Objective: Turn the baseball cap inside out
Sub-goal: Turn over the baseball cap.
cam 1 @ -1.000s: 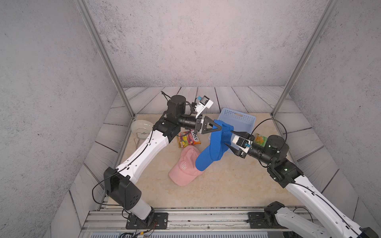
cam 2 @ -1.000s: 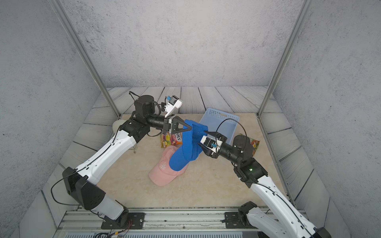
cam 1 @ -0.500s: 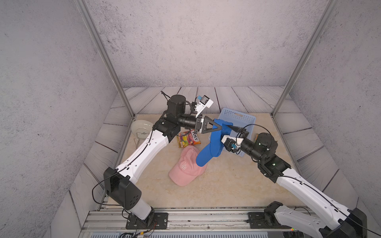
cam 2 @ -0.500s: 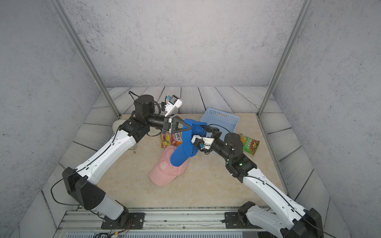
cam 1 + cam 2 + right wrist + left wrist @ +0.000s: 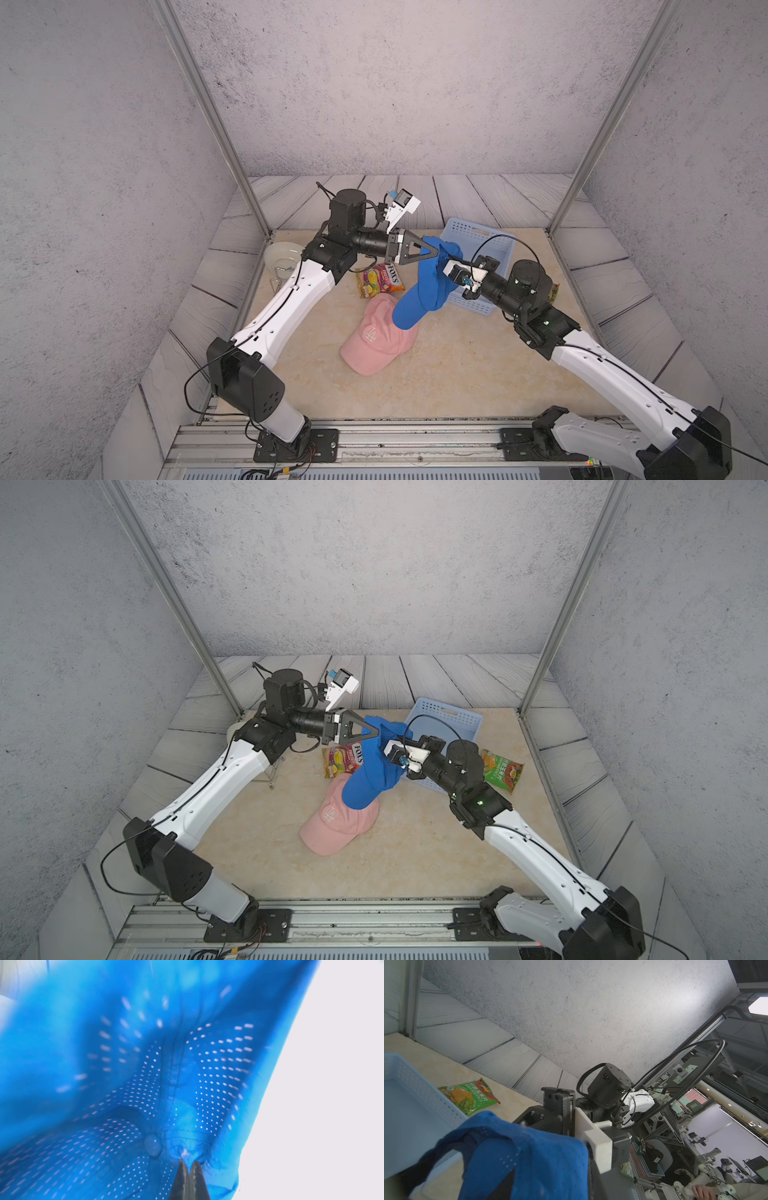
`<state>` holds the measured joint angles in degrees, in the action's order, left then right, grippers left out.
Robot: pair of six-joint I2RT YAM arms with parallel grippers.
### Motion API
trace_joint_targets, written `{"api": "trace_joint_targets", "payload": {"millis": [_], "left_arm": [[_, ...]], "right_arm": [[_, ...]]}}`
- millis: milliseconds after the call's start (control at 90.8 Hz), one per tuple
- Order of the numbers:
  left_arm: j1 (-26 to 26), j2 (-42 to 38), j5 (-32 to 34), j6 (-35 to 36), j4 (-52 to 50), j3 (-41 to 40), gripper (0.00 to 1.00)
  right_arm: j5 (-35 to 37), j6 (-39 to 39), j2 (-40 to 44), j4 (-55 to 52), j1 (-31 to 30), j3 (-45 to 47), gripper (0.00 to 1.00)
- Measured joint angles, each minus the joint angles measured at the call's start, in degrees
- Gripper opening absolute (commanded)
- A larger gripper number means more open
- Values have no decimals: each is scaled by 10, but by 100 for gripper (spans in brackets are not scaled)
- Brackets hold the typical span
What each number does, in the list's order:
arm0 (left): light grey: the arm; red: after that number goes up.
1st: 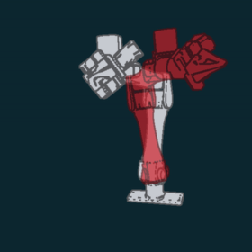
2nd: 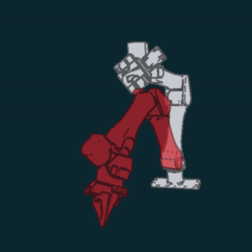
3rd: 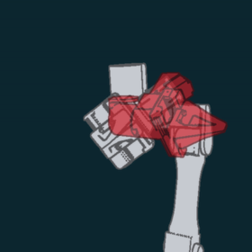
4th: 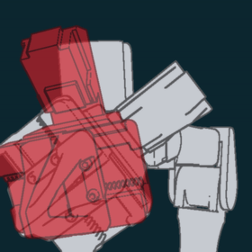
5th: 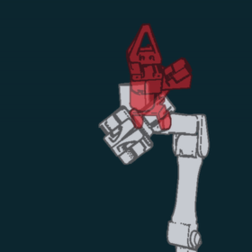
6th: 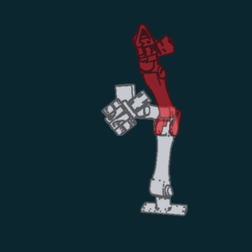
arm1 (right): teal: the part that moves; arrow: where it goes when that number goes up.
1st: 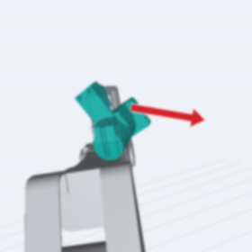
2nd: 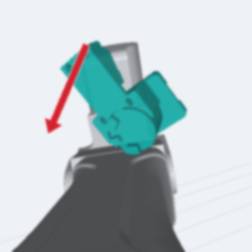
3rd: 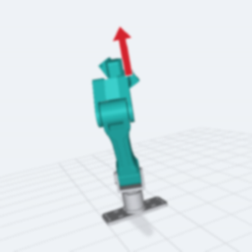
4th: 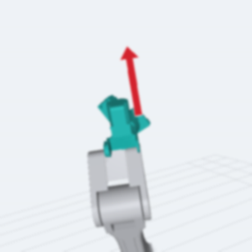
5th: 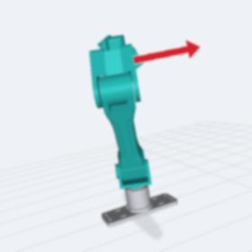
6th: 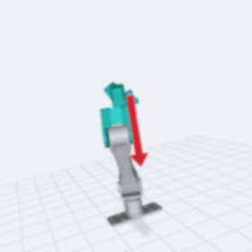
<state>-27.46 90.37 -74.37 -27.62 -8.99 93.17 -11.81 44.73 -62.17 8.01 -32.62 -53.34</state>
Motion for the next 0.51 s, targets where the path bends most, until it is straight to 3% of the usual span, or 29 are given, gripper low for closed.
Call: {"api": "trace_joint_targets", "payload": {"millis": [187,319,506], "left_arm": [[74,2,27,31,-25,-16,0],[96,26,35,52,-38,-35,4],[100,91,51,67,-43,-41,29]], "right_arm": [[-56,-47,20,-155,0,-64,0],[-117,-103,32,-226,-2,-101,0],[-191,-213,33,-264,4,-111,0]]}}
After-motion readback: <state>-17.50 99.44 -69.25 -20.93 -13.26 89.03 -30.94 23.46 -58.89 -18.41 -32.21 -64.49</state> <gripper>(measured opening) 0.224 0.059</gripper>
